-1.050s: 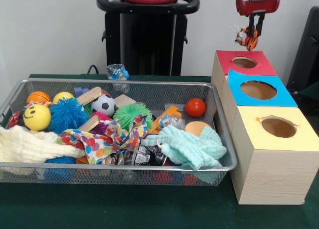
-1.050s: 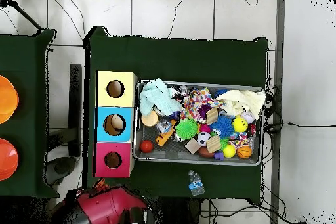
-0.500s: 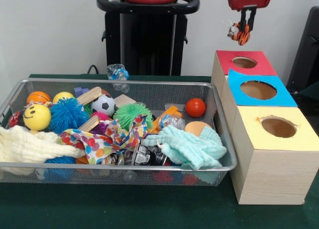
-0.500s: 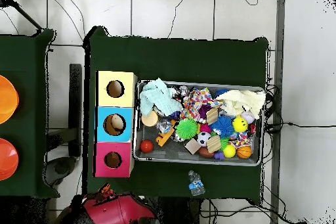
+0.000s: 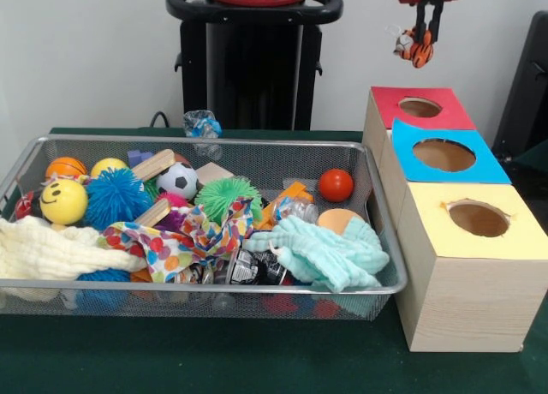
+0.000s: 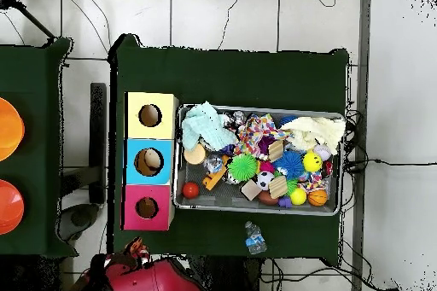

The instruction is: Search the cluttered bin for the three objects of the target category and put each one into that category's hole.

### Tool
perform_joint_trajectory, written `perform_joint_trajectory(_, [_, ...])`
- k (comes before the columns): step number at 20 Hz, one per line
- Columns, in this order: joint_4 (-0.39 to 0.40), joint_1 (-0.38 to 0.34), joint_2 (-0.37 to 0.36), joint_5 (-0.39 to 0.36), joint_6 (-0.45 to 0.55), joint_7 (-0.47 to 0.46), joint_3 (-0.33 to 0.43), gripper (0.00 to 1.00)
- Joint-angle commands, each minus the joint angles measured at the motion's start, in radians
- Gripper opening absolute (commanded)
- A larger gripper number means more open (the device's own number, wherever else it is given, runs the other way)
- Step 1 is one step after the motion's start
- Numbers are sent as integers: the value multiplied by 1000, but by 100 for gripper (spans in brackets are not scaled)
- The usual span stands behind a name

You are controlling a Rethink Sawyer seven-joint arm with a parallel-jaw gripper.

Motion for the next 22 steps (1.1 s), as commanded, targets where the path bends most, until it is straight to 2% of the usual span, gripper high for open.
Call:
perform_joint_trajectory(1, [30, -7, -35, 44, 58, 90, 48, 0])
perform_joint_trajectory(10, [-4, -18, 10, 25, 50, 76, 46, 0])
perform_joint_trajectory(14, [5, -19, 7, 24, 42, 75, 49, 0])
perform_joint_trajectory(22, [-83, -30, 83, -1, 74, 36, 50, 0])
